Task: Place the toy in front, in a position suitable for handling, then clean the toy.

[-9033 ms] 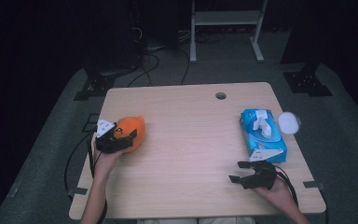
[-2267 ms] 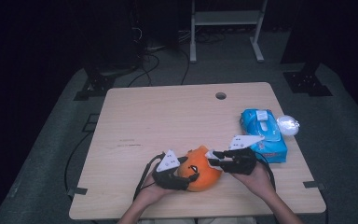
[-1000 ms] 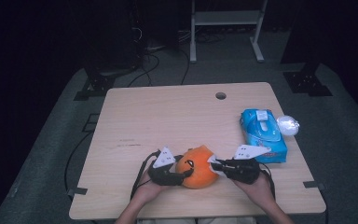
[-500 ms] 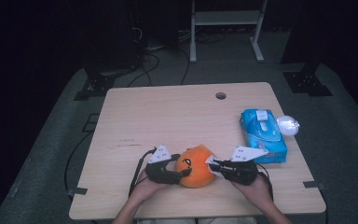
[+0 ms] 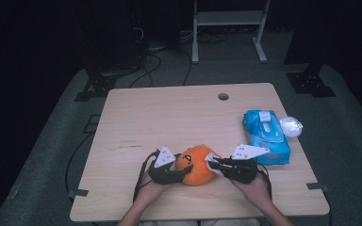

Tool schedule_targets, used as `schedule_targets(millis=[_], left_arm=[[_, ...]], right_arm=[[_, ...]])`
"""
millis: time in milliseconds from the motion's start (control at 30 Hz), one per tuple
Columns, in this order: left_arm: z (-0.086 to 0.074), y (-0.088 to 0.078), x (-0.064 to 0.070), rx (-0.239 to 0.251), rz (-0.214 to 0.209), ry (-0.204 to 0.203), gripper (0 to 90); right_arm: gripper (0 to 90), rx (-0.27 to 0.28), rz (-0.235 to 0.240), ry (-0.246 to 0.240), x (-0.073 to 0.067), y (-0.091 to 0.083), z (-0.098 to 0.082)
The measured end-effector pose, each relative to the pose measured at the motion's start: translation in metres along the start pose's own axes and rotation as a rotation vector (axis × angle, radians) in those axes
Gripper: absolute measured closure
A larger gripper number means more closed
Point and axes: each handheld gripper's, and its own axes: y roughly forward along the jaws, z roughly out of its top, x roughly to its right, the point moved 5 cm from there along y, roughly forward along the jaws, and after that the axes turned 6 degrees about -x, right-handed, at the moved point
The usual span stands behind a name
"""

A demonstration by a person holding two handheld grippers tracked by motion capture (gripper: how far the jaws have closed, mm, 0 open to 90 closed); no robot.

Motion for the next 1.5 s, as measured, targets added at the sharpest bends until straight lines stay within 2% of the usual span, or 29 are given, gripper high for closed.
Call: schedule_targets(millis=[100, 167, 200, 233, 333, 367, 467, 533, 600, 700, 767, 800, 867, 933, 1000, 1067, 1133, 1200, 1267, 1333, 1433, 1500], left_arm=[[0.001, 0.000, -0.001, 0.005, -0.007, -0.013, 39.7], [0.000, 0.001, -0.002, 0.007, -0.018, -0.024, 39.1], [0.000, 0.002, -0.003, 0.004, -0.031, -0.035, 38.2], [0.000, 0.002, -0.003, 0.002, -0.054, -0.049, 35.7], [0.001, -0.002, -0.001, -0.013, -0.174, -0.136, 23.9], [0.001, -0.003, -0.001, -0.012, -0.174, -0.130, 21.3], [0.000, -0.002, 0.003, -0.014, -0.152, -0.107, 20.8], [-0.001, -0.002, 0.002, -0.023, -0.114, -0.075, 26.3], [-0.001, -0.001, -0.001, -0.025, -0.079, -0.064, 31.5], [-0.002, 0.000, -0.006, -0.014, -0.070, -0.074, 33.7], [-0.002, 0.001, -0.007, -0.011, -0.071, -0.078, 34.8], [-0.002, 0.001, -0.008, -0.009, -0.073, -0.082, 35.1], [-0.003, 0.000, -0.009, -0.004, -0.084, -0.098, 35.4], [-0.003, 0.001, -0.010, -0.001, -0.086, -0.105, 35.4], [-0.004, 0.002, -0.012, -0.003, -0.081, -0.112, 35.4], [-0.005, 0.003, -0.015, -0.001, -0.080, -0.129, 35.3], [-0.006, 0.002, -0.017, 0.005, -0.082, -0.154, 34.4], [-0.006, 0.001, -0.018, 0.006, -0.081, -0.157, 34.1], [-0.005, 0.001, -0.017, 0.008, -0.077, -0.148, 34.2], [-0.005, 0.001, -0.017, 0.005, -0.077, -0.143, 34.3], [-0.006, 0.001, -0.018, 0.004, -0.074, -0.149, 34.3], [-0.007, 0.001, -0.019, 0.006, -0.080, -0.156, 34.3]], right_arm=[[81.1, -0.012, -0.031, 0.017, 0.010, -0.003, -0.005], [81.1, -0.006, -0.024, 0.053, 0.015, -0.004, -0.006], [81.1, -0.010, -0.026, 0.051, 0.014, -0.003, -0.006], [81.0, -0.015, -0.030, 0.042, 0.012, 0.000, -0.006], [81.0, -0.028, -0.038, 0.027, 0.011, 0.003, -0.007], [81.0, -0.031, -0.041, 0.029, 0.013, 0.003, -0.008], [81.0, -0.030, -0.032, 0.047, 0.018, 0.004, -0.010], [81.1, -0.029, -0.044, 0.035, 0.016, 0.005, -0.008], [81.0, -0.020, -0.044, 0.003, 0.007, 0.005, -0.003], [80.9, -0.005, -0.015, -0.028, -0.003, 0.004, 0.001], [80.9, -0.013, -0.032, -0.045, 0.000, 0.003, 0.000], [81.0, -0.015, -0.040, -0.025, 0.006, 0.001, -0.001], [81.0, -0.026, -0.068, -0.015, 0.014, -0.002, -0.005], [80.9, -0.026, -0.072, 0.004, 0.016, -0.005, -0.008], [80.9, -0.019, -0.059, -0.004, 0.009, -0.004, -0.007], [80.8, -0.013, -0.027, -0.035, -0.003, 0.002, -0.003], [80.9, -0.018, -0.047, -0.075, -0.006, 0.007, 0.000], [80.9, -0.007, -0.027, -0.035, 0.001, 0.007, 0.001], [80.9, -0.013, -0.057, -0.027, 0.011, 0.005, -0.002], [81.0, -0.016, -0.069, -0.009, 0.015, 0.002, -0.006], [80.9, -0.019, -0.063, -0.026, 0.007, 0.000, -0.006], [80.8, -0.019, -0.048, -0.063, -0.003, 0.002, -0.001]])
